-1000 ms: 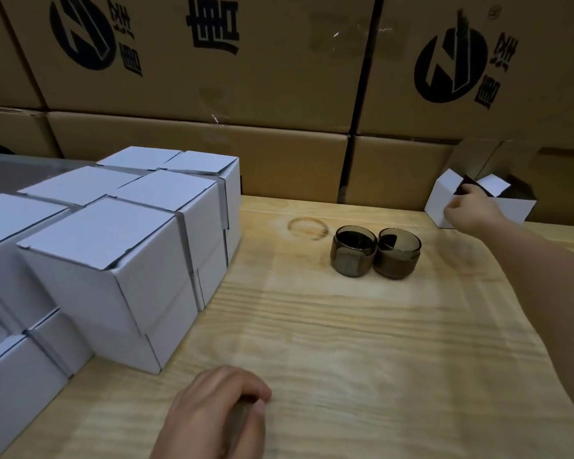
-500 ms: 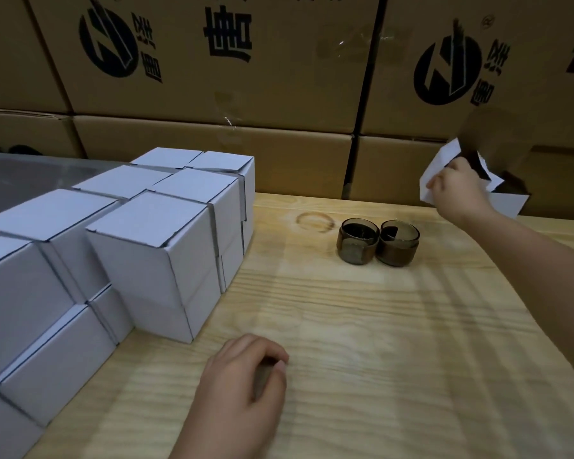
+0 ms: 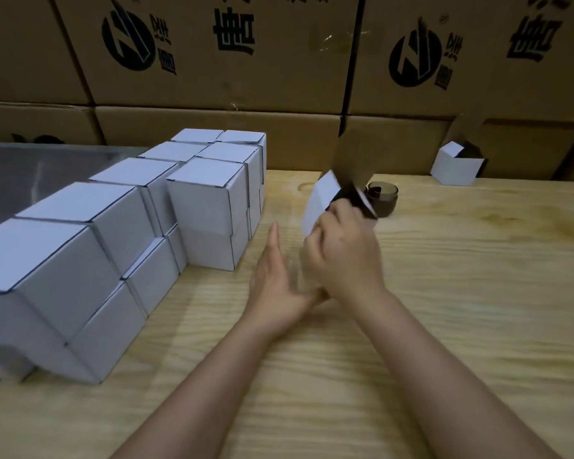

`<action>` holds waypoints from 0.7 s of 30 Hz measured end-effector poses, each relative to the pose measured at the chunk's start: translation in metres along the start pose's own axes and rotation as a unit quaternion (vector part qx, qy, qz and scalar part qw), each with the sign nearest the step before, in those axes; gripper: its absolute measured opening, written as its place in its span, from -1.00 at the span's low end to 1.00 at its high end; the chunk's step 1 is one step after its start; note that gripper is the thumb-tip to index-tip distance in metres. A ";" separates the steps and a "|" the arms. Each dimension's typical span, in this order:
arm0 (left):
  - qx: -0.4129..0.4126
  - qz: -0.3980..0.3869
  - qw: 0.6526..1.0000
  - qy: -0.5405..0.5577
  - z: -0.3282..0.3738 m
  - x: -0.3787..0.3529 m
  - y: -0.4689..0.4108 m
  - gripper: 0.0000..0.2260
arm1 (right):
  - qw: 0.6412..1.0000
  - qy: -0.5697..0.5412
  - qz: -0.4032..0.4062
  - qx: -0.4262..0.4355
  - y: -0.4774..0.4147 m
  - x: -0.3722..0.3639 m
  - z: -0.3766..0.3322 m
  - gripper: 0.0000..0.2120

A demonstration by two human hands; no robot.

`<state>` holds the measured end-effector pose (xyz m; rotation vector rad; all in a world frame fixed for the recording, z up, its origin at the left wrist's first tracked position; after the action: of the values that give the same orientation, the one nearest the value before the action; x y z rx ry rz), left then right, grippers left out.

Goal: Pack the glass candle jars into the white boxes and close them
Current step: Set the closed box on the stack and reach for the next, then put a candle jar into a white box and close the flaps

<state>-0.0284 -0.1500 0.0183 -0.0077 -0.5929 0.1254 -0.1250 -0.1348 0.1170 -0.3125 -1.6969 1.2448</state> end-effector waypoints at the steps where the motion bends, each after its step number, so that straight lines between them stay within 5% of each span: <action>1: -0.002 0.007 1.000 0.007 0.001 0.002 0.000 0.12 | 1.000 -0.002 -0.008 0.000 0.008 -0.004 -0.012 -0.75; 10: 0.012 0.006 0.997 0.073 -0.006 0.002 -0.010 -0.27 | 0.997 -0.070 -0.024 0.031 0.036 -0.014 -0.041 -0.77; 15: 0.029 0.003 0.997 0.075 -0.008 0.002 -0.009 -0.20 | 0.992 -0.105 0.057 0.044 0.034 0.001 -0.029 -0.85; 21: 0.022 0.000 0.995 0.099 -0.007 0.002 -0.009 -0.07 | 0.946 -0.252 0.109 -0.175 0.045 -0.008 0.034 -0.72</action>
<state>-0.0214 -0.1586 0.0137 0.0229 -0.3913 0.1361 -0.1629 -0.1401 0.0749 -0.4278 -2.3886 1.2467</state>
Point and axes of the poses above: each hand's wrist, its own y-axis away from the middle knuckle, its own x-axis out of the back of the hand, z = x × y, the point moved 8 cm from there along -y, towards the middle knuckle, and after that the axes turned 11 degrees about x, right-handed, at the moved point
